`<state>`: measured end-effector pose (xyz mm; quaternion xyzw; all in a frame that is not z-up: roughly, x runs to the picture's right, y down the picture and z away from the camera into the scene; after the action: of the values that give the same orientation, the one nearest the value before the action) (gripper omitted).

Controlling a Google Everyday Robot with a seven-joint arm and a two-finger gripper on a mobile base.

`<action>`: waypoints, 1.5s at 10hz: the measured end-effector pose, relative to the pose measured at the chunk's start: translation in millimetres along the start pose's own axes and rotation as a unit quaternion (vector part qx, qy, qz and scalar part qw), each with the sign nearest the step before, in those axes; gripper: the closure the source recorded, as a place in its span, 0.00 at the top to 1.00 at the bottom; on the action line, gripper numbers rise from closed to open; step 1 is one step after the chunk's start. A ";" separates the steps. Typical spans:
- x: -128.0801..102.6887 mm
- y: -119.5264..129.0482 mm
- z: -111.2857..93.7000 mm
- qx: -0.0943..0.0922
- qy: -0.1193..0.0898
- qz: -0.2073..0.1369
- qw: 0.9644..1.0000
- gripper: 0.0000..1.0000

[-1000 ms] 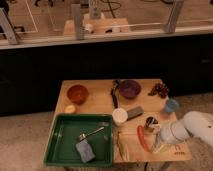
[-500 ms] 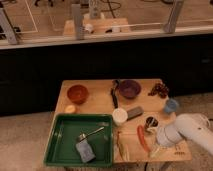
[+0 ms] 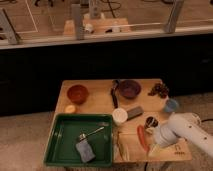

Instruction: Place pepper in purple bowl

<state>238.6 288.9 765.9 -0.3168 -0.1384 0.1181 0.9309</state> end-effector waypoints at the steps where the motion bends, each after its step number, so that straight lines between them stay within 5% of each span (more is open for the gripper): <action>1: 2.0 -3.1 2.5 0.002 0.003 0.009 1.000 0.80; 4: 11.0 -13.2 14.9 0.006 0.002 0.038 0.999 0.77; 7: 14.3 -18.7 20.5 0.008 -0.022 0.057 0.998 0.48; 10: 5.4 -14.0 16.3 -0.021 -0.040 0.057 0.997 0.16; 11: 2.8 -16.5 12.6 -0.017 -0.041 0.057 0.997 0.07; 15: -1.0 -15.4 13.5 -0.023 -0.051 0.068 0.996 0.00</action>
<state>235.2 284.3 785.6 -0.3405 -0.1667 0.1936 0.9049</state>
